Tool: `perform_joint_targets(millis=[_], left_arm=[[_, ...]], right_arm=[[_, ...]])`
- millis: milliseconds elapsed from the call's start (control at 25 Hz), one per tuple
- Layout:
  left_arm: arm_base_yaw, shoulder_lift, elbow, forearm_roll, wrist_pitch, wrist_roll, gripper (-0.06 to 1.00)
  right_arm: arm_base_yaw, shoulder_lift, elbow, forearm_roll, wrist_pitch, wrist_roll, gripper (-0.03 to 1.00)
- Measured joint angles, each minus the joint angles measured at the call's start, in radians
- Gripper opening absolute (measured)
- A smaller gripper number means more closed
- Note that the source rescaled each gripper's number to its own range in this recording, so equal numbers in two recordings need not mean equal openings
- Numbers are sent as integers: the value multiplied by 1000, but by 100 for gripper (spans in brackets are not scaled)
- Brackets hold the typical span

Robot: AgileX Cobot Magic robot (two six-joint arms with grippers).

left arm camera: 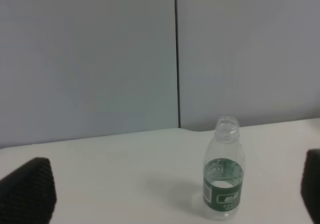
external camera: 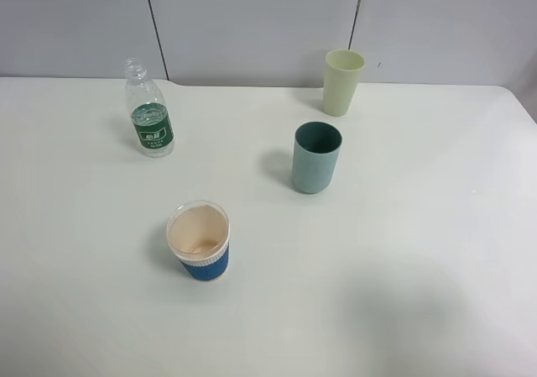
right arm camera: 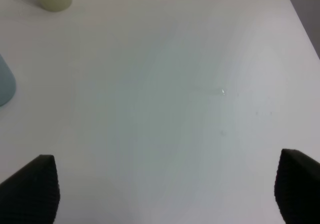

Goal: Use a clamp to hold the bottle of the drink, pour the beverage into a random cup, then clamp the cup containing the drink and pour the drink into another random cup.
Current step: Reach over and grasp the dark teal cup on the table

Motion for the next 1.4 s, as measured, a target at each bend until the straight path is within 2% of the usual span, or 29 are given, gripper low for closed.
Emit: perform_joint_targets(millis=[200, 560, 760, 960, 1280, 1400], left_arm=[[0, -126, -82, -2, 226, 0, 100], [0, -275, -148, -26, 478, 0, 100], [0, -277, -199, 3, 643, 0, 100], [0, -277, -207, 42, 714, 0, 100], [-14, -277, -21, 43, 713, -1, 100], [-14, -277, -6, 43, 694, -1, 100]], right_arm=[[0, 0, 0, 0, 0, 0, 58], [0, 0, 0, 0, 0, 0, 58], [0, 0, 0, 5, 0, 0, 58], [0, 0, 0, 5, 0, 0, 58], [0, 0, 0, 0, 0, 0, 58], [0, 0, 0, 5, 0, 0, 58]])
